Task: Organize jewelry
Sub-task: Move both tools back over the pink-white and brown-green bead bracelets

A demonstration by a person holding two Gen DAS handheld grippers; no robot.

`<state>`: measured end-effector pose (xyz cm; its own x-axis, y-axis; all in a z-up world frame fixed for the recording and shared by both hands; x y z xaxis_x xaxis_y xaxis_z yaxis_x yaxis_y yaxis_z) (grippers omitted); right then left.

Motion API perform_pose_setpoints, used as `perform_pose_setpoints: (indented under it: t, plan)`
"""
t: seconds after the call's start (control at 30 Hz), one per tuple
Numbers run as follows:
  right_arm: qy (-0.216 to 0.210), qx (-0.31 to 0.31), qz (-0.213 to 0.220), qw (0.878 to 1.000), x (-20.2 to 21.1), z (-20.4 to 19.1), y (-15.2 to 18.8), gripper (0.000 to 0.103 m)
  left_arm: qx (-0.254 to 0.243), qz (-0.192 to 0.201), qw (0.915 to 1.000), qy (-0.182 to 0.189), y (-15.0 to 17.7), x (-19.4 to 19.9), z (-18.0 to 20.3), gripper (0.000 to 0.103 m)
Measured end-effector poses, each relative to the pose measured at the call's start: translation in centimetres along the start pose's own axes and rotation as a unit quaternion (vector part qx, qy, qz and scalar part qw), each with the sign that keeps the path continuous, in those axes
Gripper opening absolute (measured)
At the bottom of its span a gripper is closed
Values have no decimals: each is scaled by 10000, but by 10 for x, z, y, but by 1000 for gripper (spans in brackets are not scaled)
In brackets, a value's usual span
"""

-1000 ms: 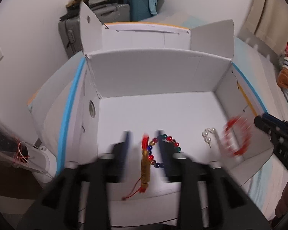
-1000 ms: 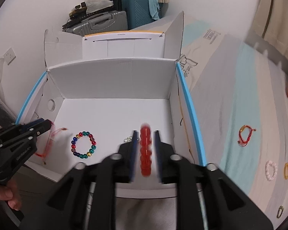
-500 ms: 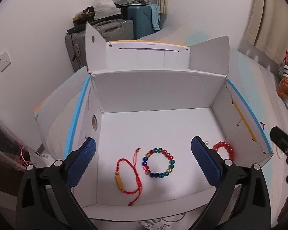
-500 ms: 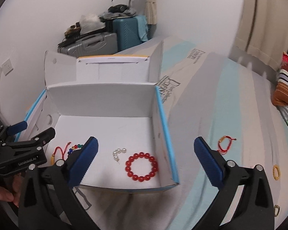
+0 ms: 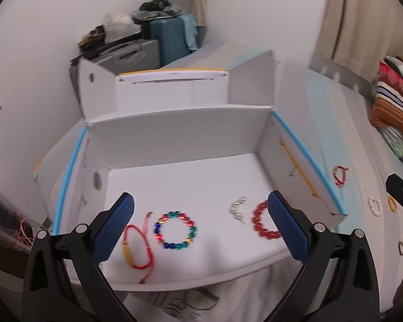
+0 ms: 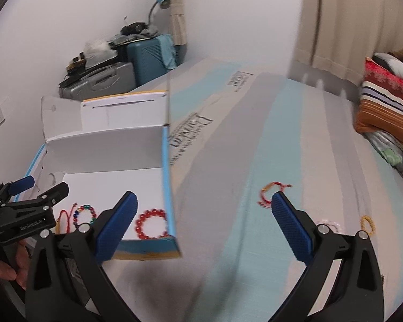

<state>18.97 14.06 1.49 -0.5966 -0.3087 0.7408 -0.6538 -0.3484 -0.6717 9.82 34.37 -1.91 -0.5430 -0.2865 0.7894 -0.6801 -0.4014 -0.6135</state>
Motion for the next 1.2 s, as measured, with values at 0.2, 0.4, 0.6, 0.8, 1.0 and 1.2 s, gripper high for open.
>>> perform_pose_setpoints:
  t: [0.2,0.4,0.6,0.8,1.0,1.2]
  plan:
    - [235,-308,41,9992,16,57,14,96,-271,93,9994,189,-1,7,42,97]
    - [437,-579,43,9974,34,112,32,96,-510,127,9976,453,2,13,89,97]
    - [645,-866,40,9941,54,168,53,96,-804,153,9945,658,9,19,141,97]
    - [883,-1122,63,9897,73,220,73,96,-1053,96,9906,867,16,18,189,97]
    - [1136,-1283,43,9852,85,267,92,96,-1280,106,9866,1005,26,15,233,97]
    - [1313,-1431,-16,9810,87,309,112,96,-1489,66,9823,1134,33,4,280,97]
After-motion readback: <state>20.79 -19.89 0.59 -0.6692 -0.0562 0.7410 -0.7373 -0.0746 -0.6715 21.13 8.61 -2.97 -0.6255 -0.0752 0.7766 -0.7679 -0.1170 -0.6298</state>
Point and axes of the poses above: each gripper's, at about its wrist camera, not at the fingertips, and x roughly against the way its jaws point, z to its right, y to its underside, the point moved 10 cm from there along -x, roughly the way its jaws point, and after that the axes turned 6 degrees about -z, right-handed, at the moved point
